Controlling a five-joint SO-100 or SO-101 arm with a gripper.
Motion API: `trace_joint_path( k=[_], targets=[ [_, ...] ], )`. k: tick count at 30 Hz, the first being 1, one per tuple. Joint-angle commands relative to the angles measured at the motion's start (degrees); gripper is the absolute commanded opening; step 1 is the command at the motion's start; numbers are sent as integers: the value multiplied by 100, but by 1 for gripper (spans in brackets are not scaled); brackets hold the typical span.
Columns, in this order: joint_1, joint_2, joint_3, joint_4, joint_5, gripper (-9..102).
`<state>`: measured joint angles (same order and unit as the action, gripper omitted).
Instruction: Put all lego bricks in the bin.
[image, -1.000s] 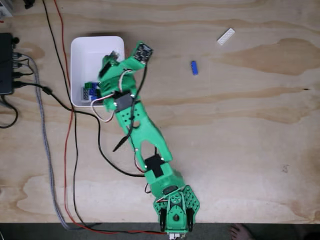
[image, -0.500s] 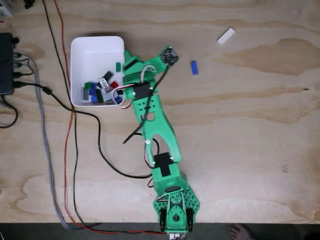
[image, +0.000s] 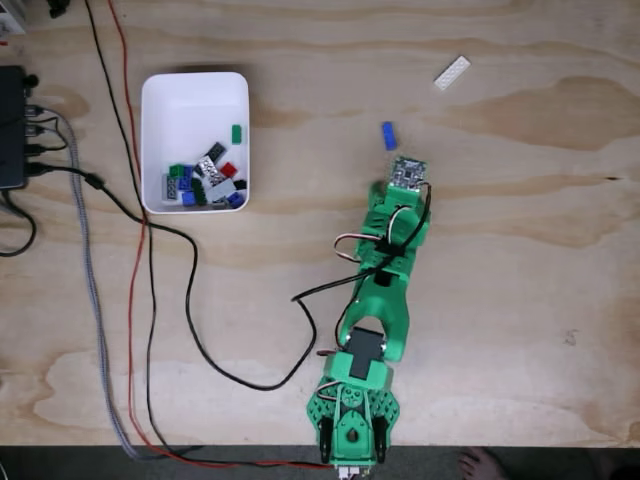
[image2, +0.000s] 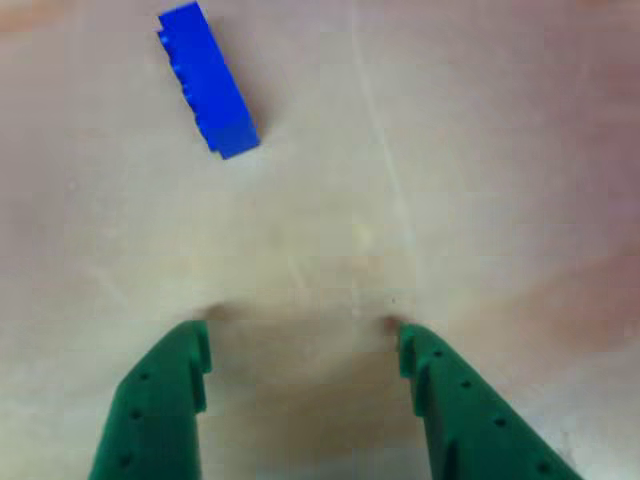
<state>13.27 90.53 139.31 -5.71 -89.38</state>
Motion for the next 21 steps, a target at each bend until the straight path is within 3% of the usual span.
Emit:
trace_joint_path(
  k=[1, 8, 14, 18, 21],
  targets=[
    [-141, -519, -158, -1512, -589, 19],
    [-334, -1881, -826, -2812, -932, 18],
    [-360, -2417, -1468, -2936, -932, 17],
    [-396, -2540, -1582, -2979, -870, 0],
    [-519, -1925, -1415, -2338, -334, 0]
  ],
)
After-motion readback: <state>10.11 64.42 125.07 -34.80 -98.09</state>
